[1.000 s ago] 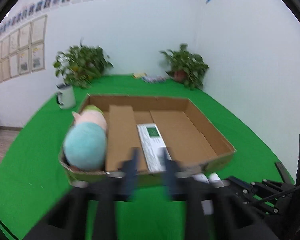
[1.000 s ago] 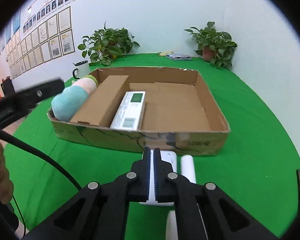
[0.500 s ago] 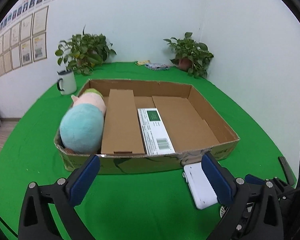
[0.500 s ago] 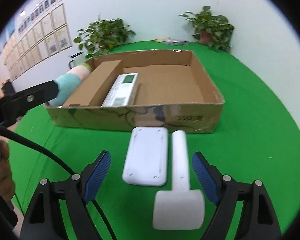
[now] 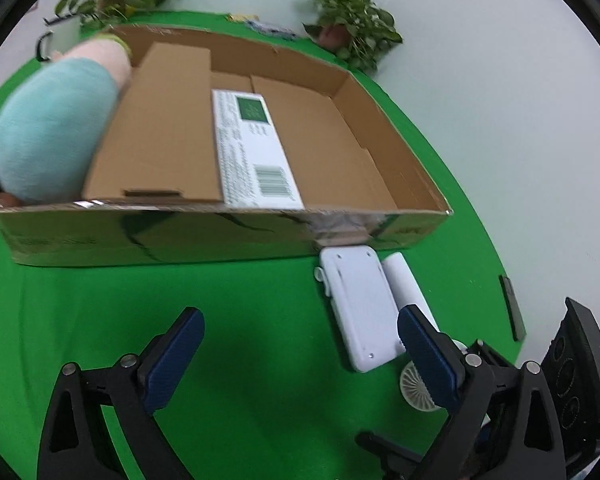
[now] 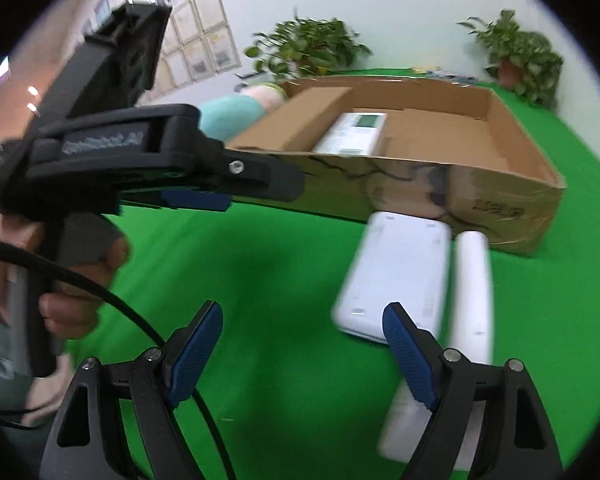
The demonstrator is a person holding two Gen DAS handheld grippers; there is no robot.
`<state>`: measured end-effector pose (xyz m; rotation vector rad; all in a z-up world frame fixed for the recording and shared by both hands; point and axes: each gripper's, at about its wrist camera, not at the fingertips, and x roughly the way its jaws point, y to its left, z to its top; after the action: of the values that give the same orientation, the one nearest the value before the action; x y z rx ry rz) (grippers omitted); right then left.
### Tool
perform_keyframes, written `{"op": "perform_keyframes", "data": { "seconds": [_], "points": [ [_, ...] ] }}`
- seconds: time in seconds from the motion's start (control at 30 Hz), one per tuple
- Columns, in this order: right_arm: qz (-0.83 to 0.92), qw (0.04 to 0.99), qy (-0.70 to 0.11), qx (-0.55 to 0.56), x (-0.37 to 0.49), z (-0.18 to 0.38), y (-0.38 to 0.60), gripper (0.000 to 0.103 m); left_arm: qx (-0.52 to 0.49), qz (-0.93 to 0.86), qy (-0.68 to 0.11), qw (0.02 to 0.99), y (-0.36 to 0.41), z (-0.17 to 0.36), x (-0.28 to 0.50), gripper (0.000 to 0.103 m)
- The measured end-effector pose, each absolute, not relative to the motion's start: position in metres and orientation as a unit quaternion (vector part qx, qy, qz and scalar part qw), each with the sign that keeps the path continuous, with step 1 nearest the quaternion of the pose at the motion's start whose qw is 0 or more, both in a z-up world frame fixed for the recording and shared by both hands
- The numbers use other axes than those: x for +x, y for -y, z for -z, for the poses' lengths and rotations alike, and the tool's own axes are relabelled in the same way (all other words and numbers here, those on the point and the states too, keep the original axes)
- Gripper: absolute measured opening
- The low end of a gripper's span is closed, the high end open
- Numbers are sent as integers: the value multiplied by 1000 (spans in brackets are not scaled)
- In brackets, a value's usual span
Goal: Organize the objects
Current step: 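Move the left gripper to the white power bank and close on it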
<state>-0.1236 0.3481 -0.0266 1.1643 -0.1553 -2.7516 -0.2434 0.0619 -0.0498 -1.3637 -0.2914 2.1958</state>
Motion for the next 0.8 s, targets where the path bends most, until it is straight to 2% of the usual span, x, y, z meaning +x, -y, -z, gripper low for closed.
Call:
{"op": "perform_keyframes", "data": {
  "seconds": [0.17, 0.23, 0.33, 0.4, 0.47, 0.53, 0.63, 0.73, 0.77, 0.8],
  "points": [
    [909, 31, 51, 412, -133, 32, -368, 81, -543, -765, 134, 318, -82, 73, -257, 85],
    [906, 19, 39, 422, -138, 32, -366, 80, -553, -754, 147, 324, -85, 81, -262, 85],
    [899, 21, 29, 437, -149, 37, -358, 77, -571, -731, 171, 331, -88, 95, -275, 78],
    [900, 8, 14, 437, -153, 38, -356, 75, -571, -726, 179, 339, -90, 98, -278, 78],
    [900, -4, 3, 435, -159, 38, -355, 64, -572, -722, 177, 347, -93, 99, -281, 73],
    [900, -17, -3, 436, -161, 37, -357, 46, -574, -717, 184, 349, -95, 101, -282, 69],
    [899, -14, 3, 438, -161, 35, -360, 38, -580, -706, 184, 361, -99, 106, -281, 58],
    [900, -8, -5, 435, -152, 37, -353, 39, -577, -701, 185, 375, -103, 109, -270, 56],
    [901, -6, -7, 433, -150, 37, -350, 41, -577, -698, 186, 381, -105, 110, -266, 56],
    [902, -9, -9, 431, -148, 37, -349, 48, -577, -695, 185, 387, -107, 111, -262, 56]
  ]
}}
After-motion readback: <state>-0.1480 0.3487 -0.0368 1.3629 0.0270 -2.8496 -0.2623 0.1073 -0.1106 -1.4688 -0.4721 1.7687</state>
